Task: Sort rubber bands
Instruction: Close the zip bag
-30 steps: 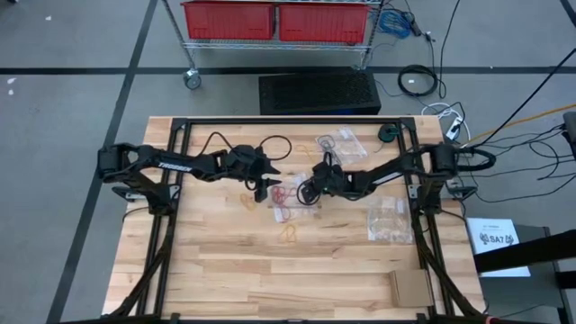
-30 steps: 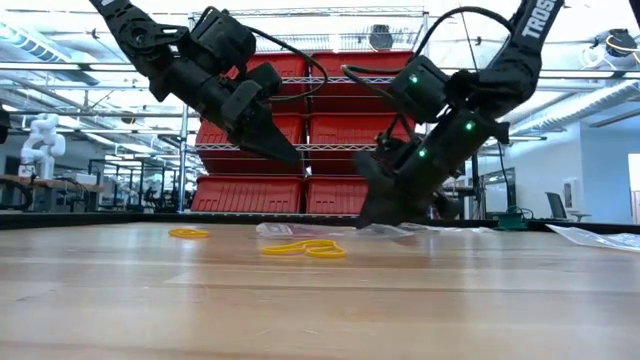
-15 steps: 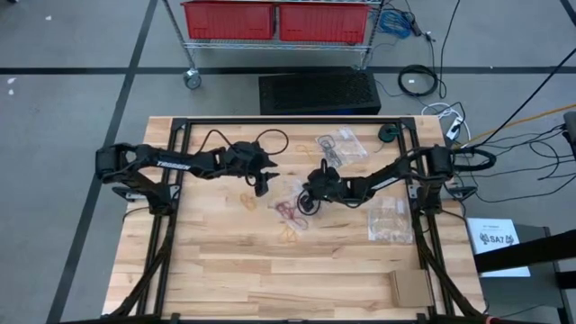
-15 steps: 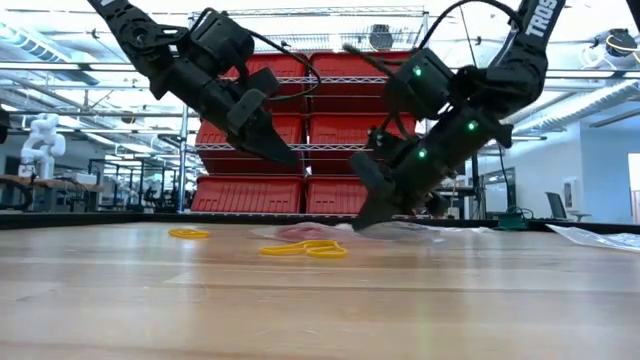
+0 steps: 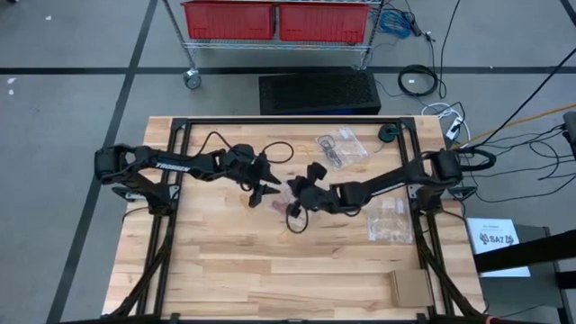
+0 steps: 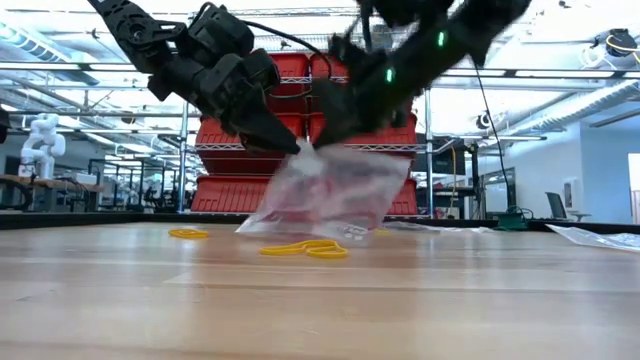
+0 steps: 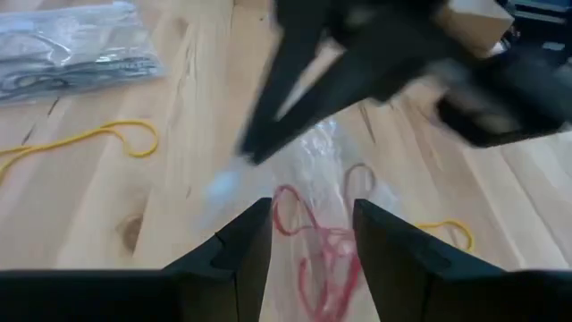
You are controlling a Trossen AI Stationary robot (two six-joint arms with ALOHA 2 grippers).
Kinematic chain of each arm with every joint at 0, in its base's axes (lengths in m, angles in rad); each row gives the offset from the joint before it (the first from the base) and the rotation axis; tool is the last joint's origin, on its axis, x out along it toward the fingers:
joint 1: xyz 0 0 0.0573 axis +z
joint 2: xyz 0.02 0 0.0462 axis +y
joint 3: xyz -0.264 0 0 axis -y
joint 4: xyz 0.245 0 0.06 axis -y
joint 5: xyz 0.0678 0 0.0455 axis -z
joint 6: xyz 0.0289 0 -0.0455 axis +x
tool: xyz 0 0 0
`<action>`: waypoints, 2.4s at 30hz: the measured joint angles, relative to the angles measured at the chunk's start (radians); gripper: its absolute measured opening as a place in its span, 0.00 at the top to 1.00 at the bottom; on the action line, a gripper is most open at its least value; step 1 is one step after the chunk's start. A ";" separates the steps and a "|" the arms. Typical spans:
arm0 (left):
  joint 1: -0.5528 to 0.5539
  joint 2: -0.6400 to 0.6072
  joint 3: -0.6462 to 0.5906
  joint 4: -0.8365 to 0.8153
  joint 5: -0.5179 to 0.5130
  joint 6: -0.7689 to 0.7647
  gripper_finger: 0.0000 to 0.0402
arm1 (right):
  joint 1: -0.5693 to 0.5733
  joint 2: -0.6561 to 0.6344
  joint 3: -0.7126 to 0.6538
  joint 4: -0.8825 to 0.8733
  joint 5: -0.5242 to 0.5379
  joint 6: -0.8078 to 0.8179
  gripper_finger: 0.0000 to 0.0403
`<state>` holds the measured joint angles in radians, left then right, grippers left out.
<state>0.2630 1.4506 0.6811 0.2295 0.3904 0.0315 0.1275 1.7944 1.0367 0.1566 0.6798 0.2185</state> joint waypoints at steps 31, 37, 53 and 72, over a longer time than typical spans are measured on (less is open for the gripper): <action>-0.132 -0.063 0.000 0.143 -0.079 0.106 0.63 | 0.187 -0.080 0.152 -0.378 0.188 0.084 1.00; -0.133 -0.063 0.000 0.154 -0.101 0.104 0.84 | 0.190 -0.080 0.152 -0.378 0.184 0.081 1.00; -0.142 -0.061 0.000 0.147 -0.105 0.106 0.99 | 0.180 -0.080 0.198 -0.359 0.086 0.079 0.89; -0.157 -0.061 0.000 0.148 -0.104 0.107 1.00 | 0.077 -0.079 0.225 -0.431 -0.117 0.033 0.75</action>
<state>0.1062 1.3895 0.6815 0.3771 0.2863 0.1383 0.2042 1.7153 1.2621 -0.2749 0.5624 0.2518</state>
